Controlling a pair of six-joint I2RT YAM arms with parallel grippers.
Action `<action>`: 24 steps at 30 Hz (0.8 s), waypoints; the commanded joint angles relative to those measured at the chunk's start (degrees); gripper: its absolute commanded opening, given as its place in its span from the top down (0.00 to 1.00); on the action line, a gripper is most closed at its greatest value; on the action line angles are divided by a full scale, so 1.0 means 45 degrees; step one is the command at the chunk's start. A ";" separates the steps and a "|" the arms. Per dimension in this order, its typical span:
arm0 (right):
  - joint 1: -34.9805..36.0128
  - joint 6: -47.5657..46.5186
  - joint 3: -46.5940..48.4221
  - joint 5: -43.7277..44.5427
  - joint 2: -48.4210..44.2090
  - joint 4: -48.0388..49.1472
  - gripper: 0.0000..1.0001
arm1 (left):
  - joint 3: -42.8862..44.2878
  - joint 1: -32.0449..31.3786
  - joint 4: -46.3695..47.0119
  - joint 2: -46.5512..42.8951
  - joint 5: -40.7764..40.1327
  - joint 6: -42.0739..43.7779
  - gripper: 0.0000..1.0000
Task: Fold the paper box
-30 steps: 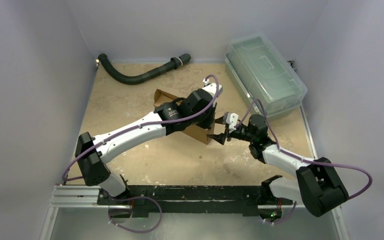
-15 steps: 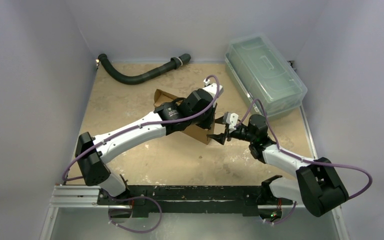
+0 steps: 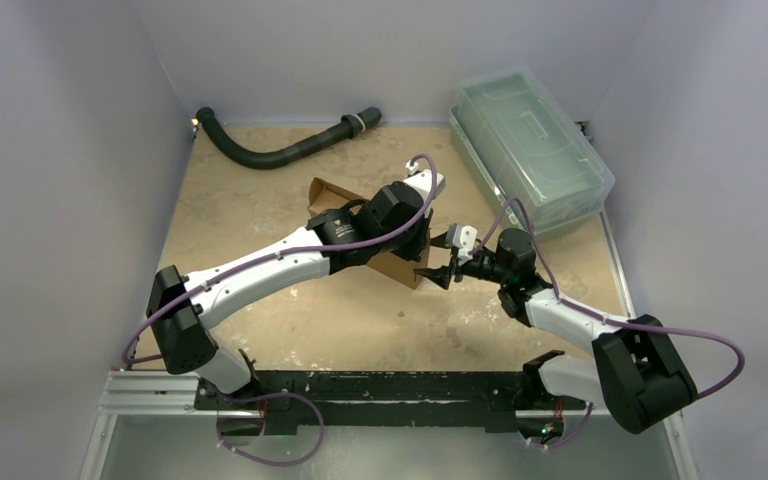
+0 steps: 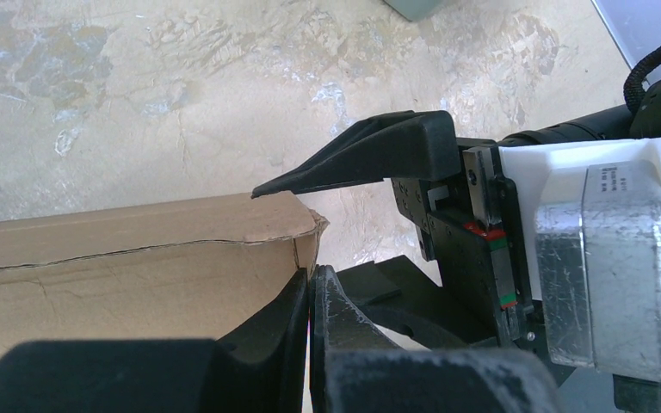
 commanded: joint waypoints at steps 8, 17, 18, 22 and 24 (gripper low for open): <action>0.0133 -0.0255 0.0302 -0.0471 0.0098 -0.0222 0.45 | -0.0414 0.0135 -0.0196 -0.0283 0.0016 0.0411 1.00; 0.0124 -0.0254 0.0302 -0.0490 0.0137 -0.0239 0.45 | -0.1245 0.0125 0.0252 -0.0498 0.0187 0.0304 1.00; 0.0117 -0.0256 0.0302 -0.0490 0.0137 -0.0247 0.45 | -0.1292 0.0117 0.0281 -0.0539 0.0197 0.0332 1.00; 0.0120 -0.0264 0.0302 -0.0490 0.0175 -0.0251 0.45 | -0.1316 0.0135 0.0284 -0.0576 0.0316 0.0480 1.00; 0.0121 -0.0264 0.0302 -0.0490 0.0175 -0.0240 0.45 | -0.1349 0.0131 0.0298 -0.0576 0.0379 0.0541 1.00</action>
